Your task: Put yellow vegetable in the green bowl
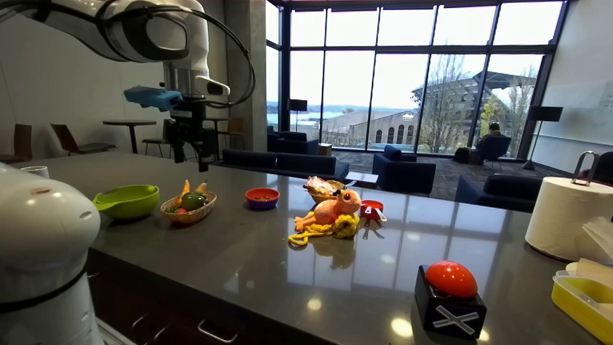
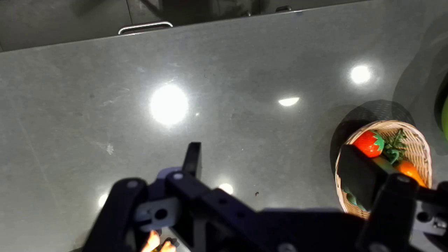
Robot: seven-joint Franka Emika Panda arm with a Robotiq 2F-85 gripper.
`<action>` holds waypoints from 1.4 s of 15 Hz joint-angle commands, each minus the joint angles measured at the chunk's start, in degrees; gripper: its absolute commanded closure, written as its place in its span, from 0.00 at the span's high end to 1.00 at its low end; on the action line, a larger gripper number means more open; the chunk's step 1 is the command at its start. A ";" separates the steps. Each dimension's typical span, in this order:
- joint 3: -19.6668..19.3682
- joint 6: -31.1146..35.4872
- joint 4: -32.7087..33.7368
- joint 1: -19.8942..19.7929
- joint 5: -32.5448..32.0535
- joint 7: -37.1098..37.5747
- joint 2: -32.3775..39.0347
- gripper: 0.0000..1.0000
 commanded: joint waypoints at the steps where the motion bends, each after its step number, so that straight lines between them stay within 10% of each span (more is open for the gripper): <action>1: 0.50 0.15 0.15 -0.49 0.50 -0.46 0.60 1.00; 21: 10.51 22.76 8.93 8.42 4.34 2.90 30.11 1.00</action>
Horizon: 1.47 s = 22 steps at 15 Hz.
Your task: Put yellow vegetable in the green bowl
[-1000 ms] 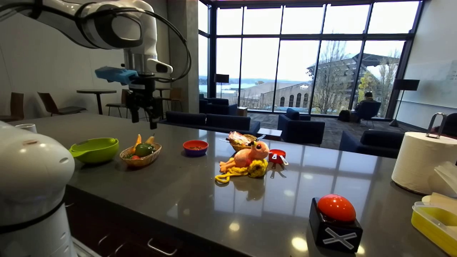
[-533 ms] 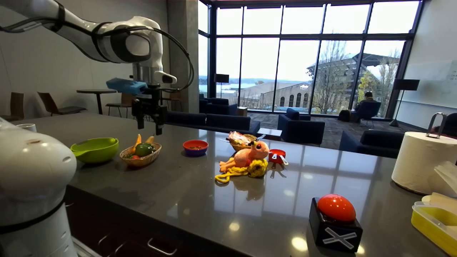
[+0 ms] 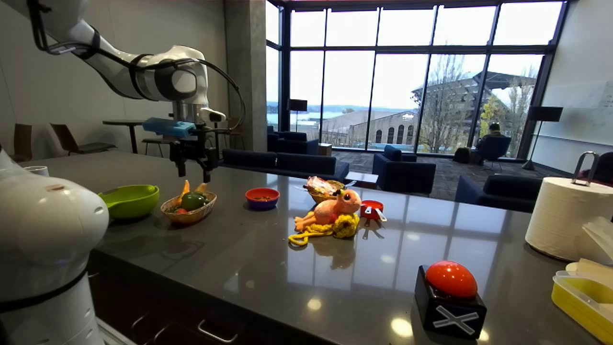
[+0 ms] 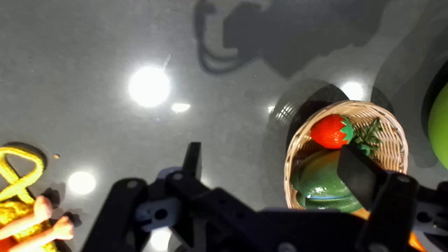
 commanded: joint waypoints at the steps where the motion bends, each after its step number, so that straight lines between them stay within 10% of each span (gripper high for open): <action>1: 3.38 6.36 5.33 1.26 0.65 3.44 9.90 1.00; 22: 7.74 17.63 29.27 3.55 7.27 -8.39 40.37 1.00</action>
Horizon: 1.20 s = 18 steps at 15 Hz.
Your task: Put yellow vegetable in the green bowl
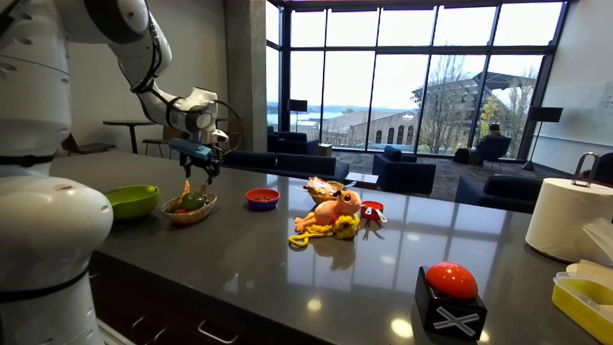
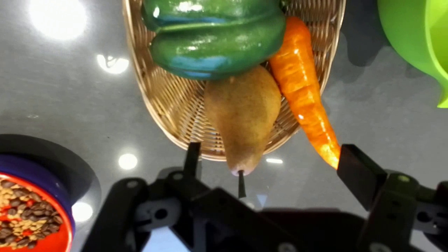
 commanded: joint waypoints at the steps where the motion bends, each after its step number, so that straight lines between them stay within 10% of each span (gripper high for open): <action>1: 0.09 0.89 2.18 0.59 -1.50 -1.96 3.17 1.00; 9: -0.41 4.53 5.75 1.55 -9.16 -2.62 8.92 1.00; 10: -0.36 4.43 6.07 1.48 -9.58 -2.58 9.18 0.75; 18: -1.43 3.95 5.25 1.63 -13.17 -0.52 7.27 0.21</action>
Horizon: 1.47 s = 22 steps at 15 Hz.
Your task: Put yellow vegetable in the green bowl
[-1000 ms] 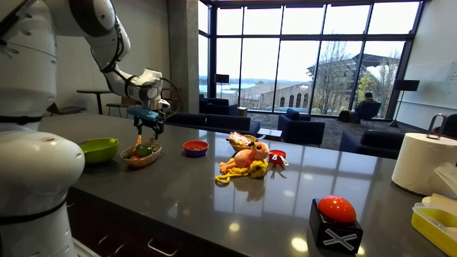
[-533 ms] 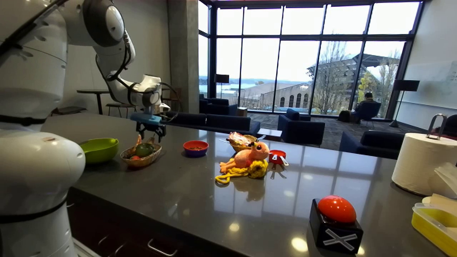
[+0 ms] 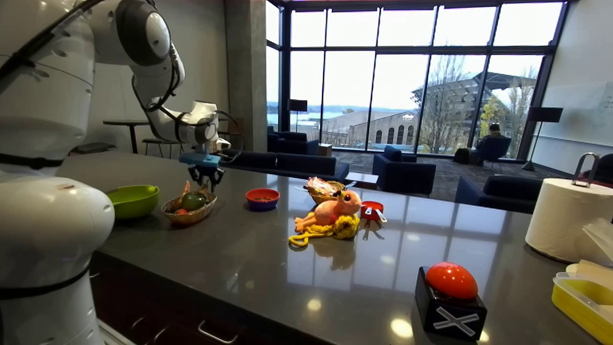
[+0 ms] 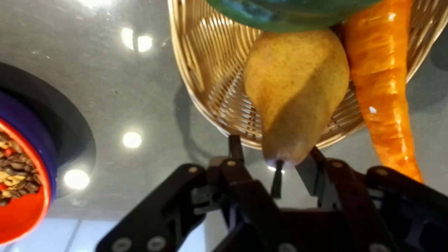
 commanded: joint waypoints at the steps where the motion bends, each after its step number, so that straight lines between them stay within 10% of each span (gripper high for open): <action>1: -1.04 -0.38 -0.38 0.62 -2.31 1.63 -1.83 0.13; 4: -1.08 -0.50 -0.33 0.58 -2.60 1.96 -2.29 0.00; 22: -0.31 -8.28 -0.77 3.24 -7.29 10.08 -12.08 0.01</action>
